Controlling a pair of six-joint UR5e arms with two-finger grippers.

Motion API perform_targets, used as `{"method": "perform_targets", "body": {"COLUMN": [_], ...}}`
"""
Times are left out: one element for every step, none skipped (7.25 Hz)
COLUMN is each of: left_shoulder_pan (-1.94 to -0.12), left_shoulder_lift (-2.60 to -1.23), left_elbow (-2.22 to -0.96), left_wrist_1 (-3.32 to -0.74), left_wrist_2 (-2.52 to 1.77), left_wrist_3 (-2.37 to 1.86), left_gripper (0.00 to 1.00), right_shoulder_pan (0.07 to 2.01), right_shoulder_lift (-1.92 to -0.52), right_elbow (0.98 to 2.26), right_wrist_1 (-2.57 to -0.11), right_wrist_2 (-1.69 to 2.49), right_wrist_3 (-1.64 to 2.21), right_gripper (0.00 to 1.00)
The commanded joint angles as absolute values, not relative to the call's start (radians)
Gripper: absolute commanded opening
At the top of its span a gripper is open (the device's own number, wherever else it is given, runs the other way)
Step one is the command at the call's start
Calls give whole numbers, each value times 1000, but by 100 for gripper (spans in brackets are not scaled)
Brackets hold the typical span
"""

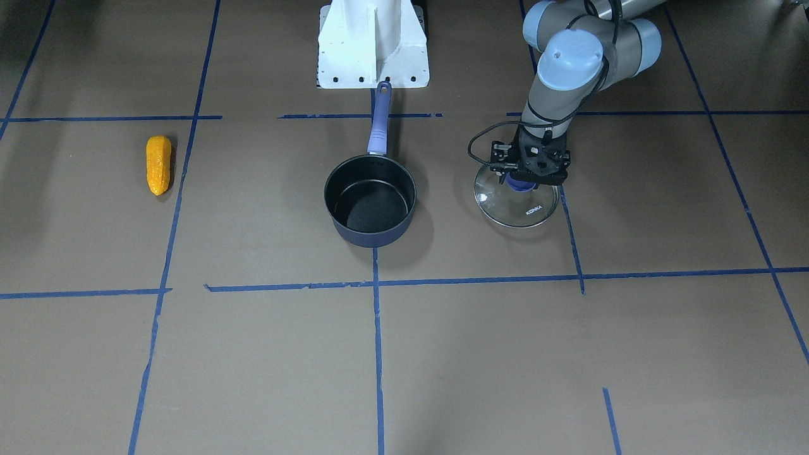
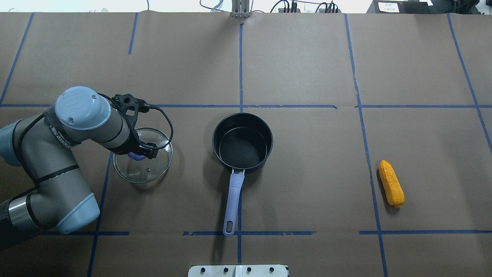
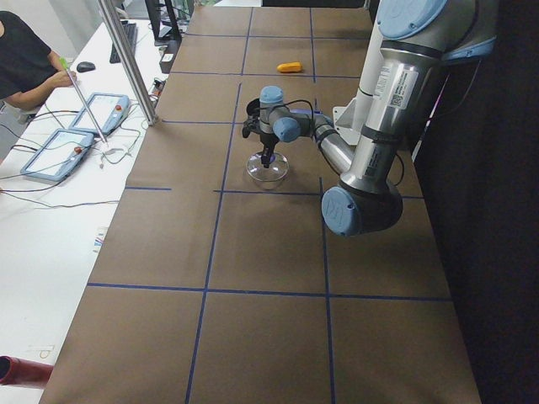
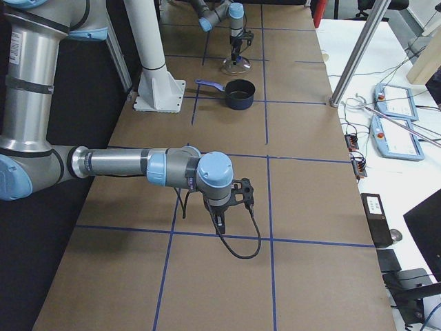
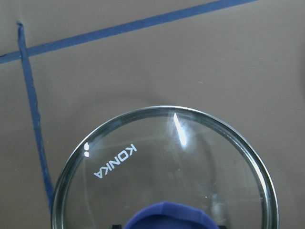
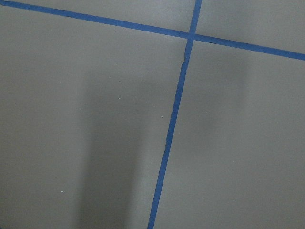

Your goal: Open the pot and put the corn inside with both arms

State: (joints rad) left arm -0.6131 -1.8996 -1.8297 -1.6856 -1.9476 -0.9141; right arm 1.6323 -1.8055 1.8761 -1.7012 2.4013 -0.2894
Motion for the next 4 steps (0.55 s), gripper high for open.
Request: {"method": "perform_targets", "body": {"left_shoulder_pan": [-612, -614, -617, -624], "left_shoulder_lift": [-1896, -1894, -1894, -1890], "left_elbow": [-1793, -1790, -1802, -1818], "left_wrist_1": [-1704, -1704, -1704, -1703], "left_wrist_2": [-1991, -1991, -1993, -1994], "left_wrist_3": [-922, -916, -917, -919], "left_gripper": [16, 57, 100, 100], "right_shoulder_pan": [1611, 1600, 1586, 1569], "right_shoulder_lift": [-1805, -1805, -1805, -1804], "right_elbow": [1876, 1878, 1878, 1882], "right_wrist_1": [-1701, -1701, -1700, -1698], "right_wrist_2": [2402, 2408, 2433, 2468], "right_wrist_3": [-291, -290, -284, -258], "right_gripper": [100, 100, 100, 100]}}
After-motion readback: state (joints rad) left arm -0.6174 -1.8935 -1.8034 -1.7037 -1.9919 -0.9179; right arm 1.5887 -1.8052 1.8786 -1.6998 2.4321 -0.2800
